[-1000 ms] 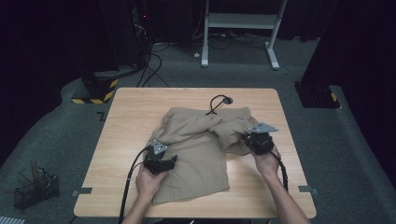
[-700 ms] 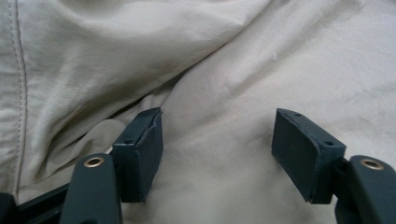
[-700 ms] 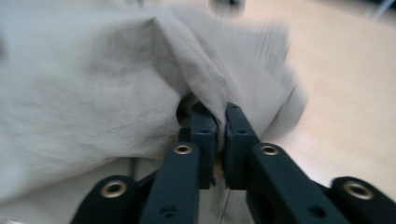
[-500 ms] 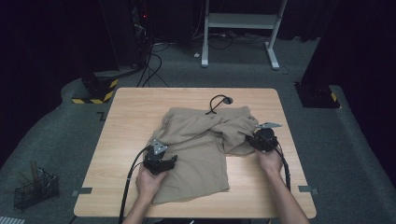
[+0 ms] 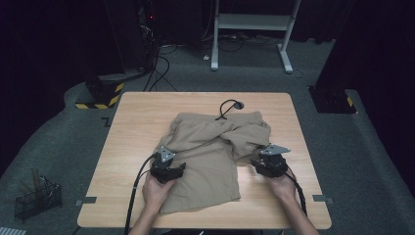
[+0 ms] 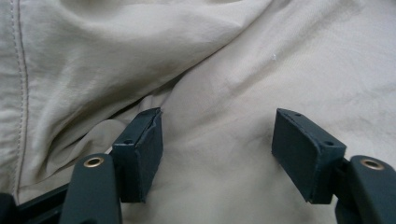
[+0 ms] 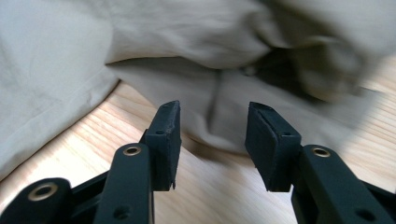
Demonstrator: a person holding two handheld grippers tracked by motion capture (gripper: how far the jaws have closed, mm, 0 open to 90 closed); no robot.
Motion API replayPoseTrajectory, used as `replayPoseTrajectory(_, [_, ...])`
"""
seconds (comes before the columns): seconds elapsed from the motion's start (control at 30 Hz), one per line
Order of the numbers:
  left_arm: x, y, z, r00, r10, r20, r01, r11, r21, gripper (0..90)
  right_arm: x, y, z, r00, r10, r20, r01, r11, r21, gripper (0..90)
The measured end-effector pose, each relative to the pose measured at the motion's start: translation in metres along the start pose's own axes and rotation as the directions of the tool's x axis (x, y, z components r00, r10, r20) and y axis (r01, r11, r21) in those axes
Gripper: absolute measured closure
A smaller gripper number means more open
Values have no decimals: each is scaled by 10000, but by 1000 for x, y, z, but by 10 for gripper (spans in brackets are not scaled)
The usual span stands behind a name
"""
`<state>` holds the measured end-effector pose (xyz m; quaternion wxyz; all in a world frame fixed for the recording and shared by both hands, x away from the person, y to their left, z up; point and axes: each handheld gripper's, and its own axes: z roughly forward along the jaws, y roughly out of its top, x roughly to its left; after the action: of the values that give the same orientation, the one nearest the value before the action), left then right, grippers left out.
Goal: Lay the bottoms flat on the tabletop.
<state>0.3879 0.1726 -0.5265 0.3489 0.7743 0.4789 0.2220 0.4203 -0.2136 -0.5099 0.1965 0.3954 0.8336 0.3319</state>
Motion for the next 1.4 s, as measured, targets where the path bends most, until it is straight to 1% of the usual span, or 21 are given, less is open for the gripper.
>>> replayPoseTrajectory(0.03, [0, 0, 0, 10000, -4, -4, 4, 10000, -1, 339, 2, 1, 5, 10000, -4, -63, 5, 9999, 152, 583])
replayPoseTrajectory(0.07, [0, 0, 0, 10000, -5, -8, 5, 10000, 1, 338, 2, 2, 10, 9997, 25, -239, -20, 9998, 208, 622])
replayPoseTrajectory(0.1, [0, 0, 0, 10000, -5, -7, 5, 10000, 1, 338, 2, 3, 11, 9997, 54, -243, -50, 9998, 170, 675])
replayPoseTrajectory(0.17, [0, 0, 0, 10000, -4, -7, 4, 10000, 3, 338, 3, 6, 10, 9992, 8, -407, 8, 9993, 387, 802])
replayPoseTrajectory(0.2, [0, 0, 0, 10000, -9, -8, 9, 10000, 0, 338, 6, 6, 8, 9989, -136, -456, 160, 9985, 527, 858])
replayPoseTrajectory(0.23, [0, 0, 0, 10000, -6, -9, 6, 10000, 1, 339, 7, 5, 6, 9984, -261, -494, 289, 9979, 580, 876])
replayPoseTrajectory(0.3, [0, 0, 0, 10000, -7, -8, 7, 10000, 0, 338, 14, 1, 1, 9959, -400, -811, 445, 9975, 540, 890])
replayPoseTrajectory(0.4, [0, 0, 0, 10000, -3, -9, 3, 10000, 2, 338, 29, -6, -13, 9891, -626, -1330, 665, 9975, 250, 895])
replayPoseTrajectory(0.53, [0, 0, 0, 10000, -10, -11, 10, 10000, -1, 338, 56, -15, -38, 9744, -1153, -1933, 1110, 9933, -328, 894])
replayPoseTrajectory(0.57, [0, 0, 0, 10000, -8, -12, 8, 10000, 2, 338, 64, -18, -46, 9700, -1222, -2101, 1138, 9922, -517, 894])
replayPoseTrajectory(0.67, [0, 0, 0, 10000, -29, -16, 29, 10000, -7, 338, 75, -26, -55, 9595, -1129, -2582, 962, 9924, -764, 892])
replayPoseTrajectory(0.73, [0, 0, 0, 10000, -29, -17, 29, 10000, -9, 338, 82, -31, -51, 9606, -1375, -2417, 1305, 9904, -447, 879])
replayPoseTrajectory(0.77, [0, 0, 0, 10000, -30, -14, 30, 10000, -7, 338, 83, -33, -49, 9616, -1388, -2366, 1330, 9903, -404, 844])
replayPoseTrajectory(0.87, [0, 0, 0, 10000, -34, -19, 34, 10000, -8, 337, 80, -31, -51, 9702, -1107, -2155, 981, 9928, -682, 724])
replayPoseTrajectory(0.97, [0, 0, 0, 10000, -20, -22, 20, 10000, 1, 337, 79, -21, -64, 9825, -1002, -1569, 802, 9883, -1294, 641])
replayPoseTrajectory(1.03, [0, 0, 0, 10000, 11, -45, -11, 10000, 4, 337, 78, -13, -70, 9881, -1123, -1053, 952, 9833, -1549, 600])
replayPoseTrajectory(1.13, [0, 0, 0, 10000, 11, -45, -11, 10000, 4, 337, 79, 0, -69, 9899, -1290, -592, 1182, 9801, -1598, 522])
replayPoseTrajectory(1.2, [0, 0, 0, 10000, 12, -46, -12, 10000, 6, 337, 81, 7, -60, 9891, -1358, -561, 1275, 9830, -1320, 490])
replayPoseTrajectory(1.27, [0, 0, 0, 10000, 11, -45, -11, 10000, 4, 337, 84, 11, -48, 9887, -1447, -399, 1401, 9851, -1000, 507])
replayPoseTrajectory(1.33, [0, 0, 0, 10000, 10, -45, -9, 10000, 6, 337, 83, 12, -34, 9875, -1570, -141, 1561, 9864, -521, 671])
replayPoseTrajectory(1.4, [0, 0, 0, 10000, 14, -46, -14, 10000, 8, 337, 76, 10, -22, 9868, -1611, -136, 1609, 9868, -160, 823])
